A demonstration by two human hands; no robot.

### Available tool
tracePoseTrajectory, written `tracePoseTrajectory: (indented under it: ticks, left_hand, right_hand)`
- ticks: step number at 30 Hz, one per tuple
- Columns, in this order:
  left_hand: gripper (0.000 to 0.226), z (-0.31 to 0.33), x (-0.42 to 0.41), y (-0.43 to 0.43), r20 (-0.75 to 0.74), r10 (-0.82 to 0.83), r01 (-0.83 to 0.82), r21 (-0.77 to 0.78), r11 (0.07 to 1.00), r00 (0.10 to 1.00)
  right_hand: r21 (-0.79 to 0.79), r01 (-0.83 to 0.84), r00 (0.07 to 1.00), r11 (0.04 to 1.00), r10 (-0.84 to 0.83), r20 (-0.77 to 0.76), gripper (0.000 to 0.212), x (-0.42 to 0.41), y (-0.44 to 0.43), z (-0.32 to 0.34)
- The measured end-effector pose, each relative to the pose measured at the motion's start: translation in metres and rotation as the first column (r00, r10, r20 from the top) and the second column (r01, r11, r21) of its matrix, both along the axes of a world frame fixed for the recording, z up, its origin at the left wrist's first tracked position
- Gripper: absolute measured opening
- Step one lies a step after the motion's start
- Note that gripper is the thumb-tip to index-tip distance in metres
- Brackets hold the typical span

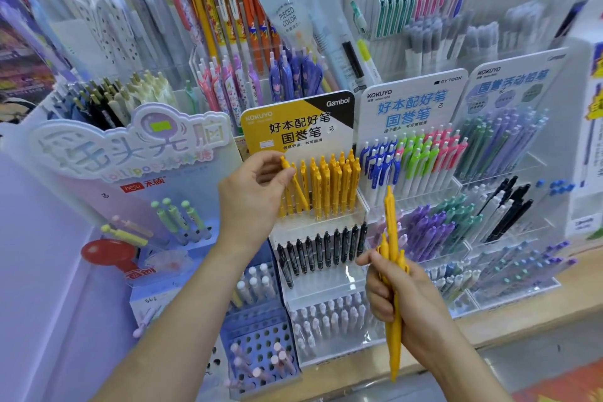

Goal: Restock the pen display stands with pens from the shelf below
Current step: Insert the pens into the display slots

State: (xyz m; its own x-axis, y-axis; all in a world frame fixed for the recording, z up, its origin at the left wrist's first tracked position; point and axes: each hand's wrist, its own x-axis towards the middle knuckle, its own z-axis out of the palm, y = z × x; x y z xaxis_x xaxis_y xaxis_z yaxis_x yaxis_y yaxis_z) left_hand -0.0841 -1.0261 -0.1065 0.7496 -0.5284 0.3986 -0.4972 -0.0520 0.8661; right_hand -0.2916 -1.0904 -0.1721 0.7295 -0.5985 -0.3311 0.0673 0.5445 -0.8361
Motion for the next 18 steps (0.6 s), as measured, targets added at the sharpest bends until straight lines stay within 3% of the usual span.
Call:
tracePoseTrajectory:
  ticks: [12,18]
  left_hand:
    - [0.020,-0.021,0.010,-0.020,0.117,-0.041,0.022,0.160,0.987,0.992]
    - [0.021,-0.018,0.008,-0.023,0.343,-0.113,0.035,0.226,0.974,0.933]
  right_hand:
    - [0.023,-0.076,0.997,0.997,0.076,-0.002,0.029,-0.002,-0.002,-0.001]
    - [0.031,-0.106,0.994,0.994,0.106,0.011,0.031,-0.002,-0.002,0.001]
